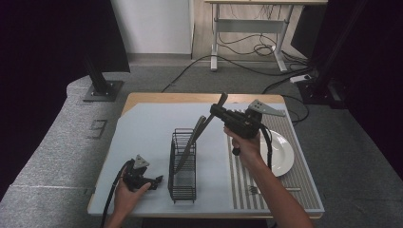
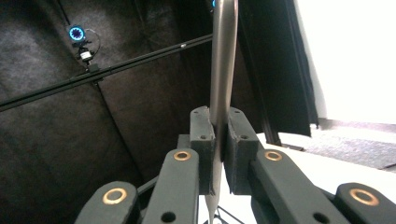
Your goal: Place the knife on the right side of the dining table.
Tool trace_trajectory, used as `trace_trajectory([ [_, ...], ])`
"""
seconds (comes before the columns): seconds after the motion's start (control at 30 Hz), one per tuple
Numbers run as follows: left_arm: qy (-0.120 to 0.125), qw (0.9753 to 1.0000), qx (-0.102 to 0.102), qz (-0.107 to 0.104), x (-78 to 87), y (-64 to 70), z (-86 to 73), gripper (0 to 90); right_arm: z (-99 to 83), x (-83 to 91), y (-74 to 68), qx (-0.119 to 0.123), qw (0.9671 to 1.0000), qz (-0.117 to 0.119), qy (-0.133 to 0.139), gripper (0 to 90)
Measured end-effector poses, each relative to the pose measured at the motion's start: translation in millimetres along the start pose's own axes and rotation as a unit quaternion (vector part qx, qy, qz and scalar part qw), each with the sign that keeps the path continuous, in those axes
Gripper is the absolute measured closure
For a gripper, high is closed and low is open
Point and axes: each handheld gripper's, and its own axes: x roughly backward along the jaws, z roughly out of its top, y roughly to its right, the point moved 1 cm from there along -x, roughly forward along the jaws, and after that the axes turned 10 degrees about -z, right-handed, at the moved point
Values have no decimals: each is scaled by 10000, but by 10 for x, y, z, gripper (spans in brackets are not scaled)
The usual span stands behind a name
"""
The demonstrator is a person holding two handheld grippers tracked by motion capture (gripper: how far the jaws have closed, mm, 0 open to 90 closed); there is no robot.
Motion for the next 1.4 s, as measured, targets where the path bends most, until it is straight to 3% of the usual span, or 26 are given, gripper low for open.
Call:
trace_trajectory([
  [0.33, 0, 10000, 11, -7, 0, 1, 0, 56, -24, 88, 223, 275, 9982, -521, -97, 839],
  [0.6, 2, 10000, 10, -4, 0, 1, -1, 56, -84, 97, 444, 164, 9962, -843, -151, 839],
  [0.93, 8, 10000, 17, -7, -1, 2, -1, 56, -147, 51, 717, 204, 9910, -1297, -265, 838],
  [1.4, 1, 10000, 3, 0, 0, 0, 0, 56, -149, -65, 991, 245, 9849, -1691, -292, 838],
])
